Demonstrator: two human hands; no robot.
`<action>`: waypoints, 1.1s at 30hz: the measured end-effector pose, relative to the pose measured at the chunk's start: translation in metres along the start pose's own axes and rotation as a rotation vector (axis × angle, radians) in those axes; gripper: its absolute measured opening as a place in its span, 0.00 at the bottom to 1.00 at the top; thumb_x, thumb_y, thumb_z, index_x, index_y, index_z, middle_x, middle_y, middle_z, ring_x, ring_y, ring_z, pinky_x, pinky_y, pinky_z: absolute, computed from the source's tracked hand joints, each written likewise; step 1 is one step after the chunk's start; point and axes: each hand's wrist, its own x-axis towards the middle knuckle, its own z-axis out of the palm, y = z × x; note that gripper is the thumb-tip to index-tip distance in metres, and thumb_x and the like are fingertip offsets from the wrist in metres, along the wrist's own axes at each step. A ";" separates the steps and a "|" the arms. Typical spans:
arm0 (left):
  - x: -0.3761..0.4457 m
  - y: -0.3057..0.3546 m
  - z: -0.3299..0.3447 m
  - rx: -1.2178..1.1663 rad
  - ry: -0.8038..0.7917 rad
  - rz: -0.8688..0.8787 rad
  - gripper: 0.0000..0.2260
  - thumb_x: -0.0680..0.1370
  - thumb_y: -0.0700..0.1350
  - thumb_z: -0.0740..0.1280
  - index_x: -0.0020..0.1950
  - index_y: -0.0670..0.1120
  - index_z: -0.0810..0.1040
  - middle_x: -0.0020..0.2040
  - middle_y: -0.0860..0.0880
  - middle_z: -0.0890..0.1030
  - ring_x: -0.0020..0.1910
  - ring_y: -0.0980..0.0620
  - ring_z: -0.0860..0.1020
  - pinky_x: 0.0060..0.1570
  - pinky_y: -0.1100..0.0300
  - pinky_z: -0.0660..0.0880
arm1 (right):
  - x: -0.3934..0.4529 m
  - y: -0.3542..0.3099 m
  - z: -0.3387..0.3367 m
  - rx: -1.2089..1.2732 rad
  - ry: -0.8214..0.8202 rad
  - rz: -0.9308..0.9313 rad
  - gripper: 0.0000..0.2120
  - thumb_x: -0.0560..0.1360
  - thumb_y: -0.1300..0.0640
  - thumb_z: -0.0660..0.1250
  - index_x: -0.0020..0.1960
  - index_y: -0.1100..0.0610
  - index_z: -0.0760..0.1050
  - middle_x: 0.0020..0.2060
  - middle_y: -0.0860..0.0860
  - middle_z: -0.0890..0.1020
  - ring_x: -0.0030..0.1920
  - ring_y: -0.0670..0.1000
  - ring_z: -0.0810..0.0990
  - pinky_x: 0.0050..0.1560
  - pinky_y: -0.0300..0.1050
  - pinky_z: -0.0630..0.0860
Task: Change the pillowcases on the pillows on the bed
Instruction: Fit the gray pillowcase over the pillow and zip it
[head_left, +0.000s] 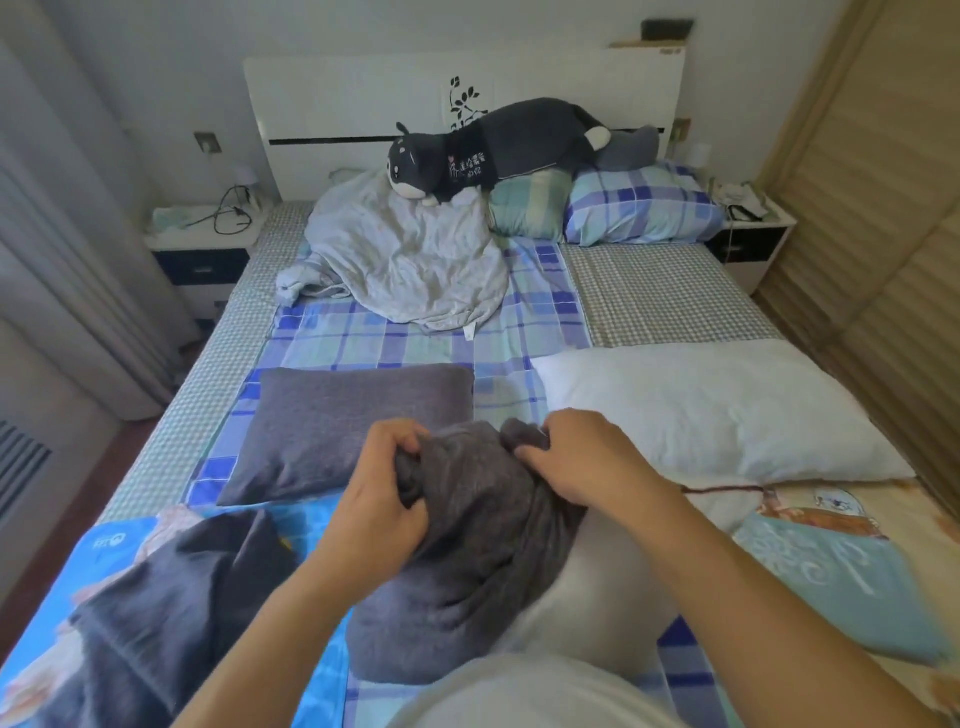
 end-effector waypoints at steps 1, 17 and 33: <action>-0.004 0.000 0.003 0.007 0.007 -0.027 0.33 0.70 0.32 0.69 0.60 0.66 0.64 0.54 0.53 0.77 0.48 0.53 0.78 0.51 0.57 0.76 | 0.000 0.002 0.004 -0.023 0.013 -0.003 0.18 0.79 0.42 0.63 0.57 0.56 0.78 0.54 0.55 0.81 0.51 0.57 0.80 0.46 0.46 0.72; 0.025 -0.031 -0.006 -0.080 0.449 -0.503 0.05 0.70 0.39 0.64 0.41 0.46 0.78 0.34 0.49 0.79 0.36 0.51 0.73 0.37 0.53 0.72 | -0.050 0.066 -0.017 0.219 0.301 0.190 0.10 0.82 0.50 0.63 0.48 0.55 0.66 0.46 0.56 0.79 0.45 0.57 0.77 0.42 0.50 0.69; 0.034 -0.007 0.003 0.106 0.567 -0.467 0.08 0.75 0.35 0.64 0.43 0.48 0.76 0.35 0.51 0.78 0.41 0.47 0.76 0.43 0.55 0.68 | -0.081 0.083 0.009 -0.095 0.156 0.292 0.08 0.81 0.45 0.61 0.52 0.46 0.76 0.47 0.46 0.81 0.52 0.53 0.80 0.53 0.50 0.72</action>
